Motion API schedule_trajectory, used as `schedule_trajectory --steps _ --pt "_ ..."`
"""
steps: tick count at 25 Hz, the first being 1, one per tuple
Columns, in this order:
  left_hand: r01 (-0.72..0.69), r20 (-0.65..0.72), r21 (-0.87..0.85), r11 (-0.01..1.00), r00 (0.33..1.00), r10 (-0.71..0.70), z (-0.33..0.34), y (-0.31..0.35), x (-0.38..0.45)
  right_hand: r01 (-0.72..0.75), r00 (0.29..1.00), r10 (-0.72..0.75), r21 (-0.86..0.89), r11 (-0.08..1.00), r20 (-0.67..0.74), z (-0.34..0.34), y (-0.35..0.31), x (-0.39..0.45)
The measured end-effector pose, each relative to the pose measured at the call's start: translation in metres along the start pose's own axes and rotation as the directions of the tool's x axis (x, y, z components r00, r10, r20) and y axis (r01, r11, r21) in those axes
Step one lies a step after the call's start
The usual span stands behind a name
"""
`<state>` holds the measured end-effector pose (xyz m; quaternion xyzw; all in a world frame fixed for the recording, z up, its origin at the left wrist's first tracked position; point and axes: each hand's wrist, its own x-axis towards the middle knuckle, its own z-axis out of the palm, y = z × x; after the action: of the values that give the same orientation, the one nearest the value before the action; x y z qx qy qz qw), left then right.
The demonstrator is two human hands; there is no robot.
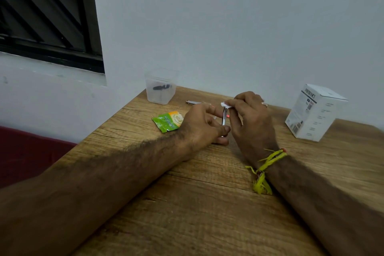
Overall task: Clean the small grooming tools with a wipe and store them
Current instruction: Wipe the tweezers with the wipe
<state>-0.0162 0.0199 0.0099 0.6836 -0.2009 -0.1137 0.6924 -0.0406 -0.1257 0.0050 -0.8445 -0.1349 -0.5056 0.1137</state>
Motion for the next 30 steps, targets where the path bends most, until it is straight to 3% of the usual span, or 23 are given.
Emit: schedule_trajectory --steps 14,25,30 --pt "-0.002 -0.038 0.056 0.998 0.999 0.005 0.0029 -0.0025 -0.0003 0.084 0.995 -0.077 -0.122 0.989 0.056 -0.0028 -0.0016 -0.0020" --pt "0.003 -0.016 0.023 1.000 1.000 -0.003 0.0026 -0.0035 -0.0013 0.061 0.996 -0.054 -0.089 0.994 0.075 -0.0036 -0.0022 -0.0009" --pt "0.018 -0.008 -0.070 0.997 1.000 -0.018 0.0009 -0.0031 -0.0016 0.067 0.991 -0.063 -0.028 0.997 0.121 -0.0035 -0.0028 -0.0057"
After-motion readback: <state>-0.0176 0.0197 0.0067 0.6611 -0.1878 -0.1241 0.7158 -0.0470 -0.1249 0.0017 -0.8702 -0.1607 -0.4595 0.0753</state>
